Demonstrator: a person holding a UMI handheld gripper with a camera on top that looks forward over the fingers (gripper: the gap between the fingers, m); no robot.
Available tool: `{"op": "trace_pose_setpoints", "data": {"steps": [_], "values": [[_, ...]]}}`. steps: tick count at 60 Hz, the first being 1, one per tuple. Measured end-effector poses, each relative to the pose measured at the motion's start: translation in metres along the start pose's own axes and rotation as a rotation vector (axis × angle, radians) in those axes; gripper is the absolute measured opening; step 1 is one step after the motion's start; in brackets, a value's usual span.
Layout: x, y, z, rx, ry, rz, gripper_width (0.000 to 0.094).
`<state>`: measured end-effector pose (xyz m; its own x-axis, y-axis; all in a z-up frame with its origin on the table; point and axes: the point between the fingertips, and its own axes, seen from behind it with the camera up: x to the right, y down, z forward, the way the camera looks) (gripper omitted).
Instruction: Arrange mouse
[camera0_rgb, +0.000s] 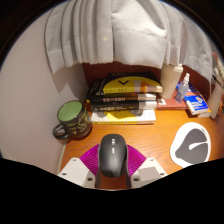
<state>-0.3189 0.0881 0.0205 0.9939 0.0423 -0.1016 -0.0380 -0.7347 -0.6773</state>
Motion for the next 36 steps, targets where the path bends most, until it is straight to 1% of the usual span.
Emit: {"op": "trace_pose_setpoints", "data": {"steps": [4,14,17,21,25,29,36], "values": [[0.012,-0.042,-0.031,0.074,-0.007,-0.015,0.0355],[0.079,-0.161,-0.139,0.312,0.05,-0.045,0.036],[0.11,-0.187,-0.171,0.373,0.085,-0.034,0.0361],[0.153,-0.209,-0.204,0.436,0.129,-0.043,0.0363],[0.193,-0.215,-0.217,0.446,0.154,-0.042,0.0363],[0.231,-0.204,-0.21,0.432,0.174,-0.046,0.036],[0.28,-0.157,-0.165,0.317,0.175,-0.019,0.0357]]}}
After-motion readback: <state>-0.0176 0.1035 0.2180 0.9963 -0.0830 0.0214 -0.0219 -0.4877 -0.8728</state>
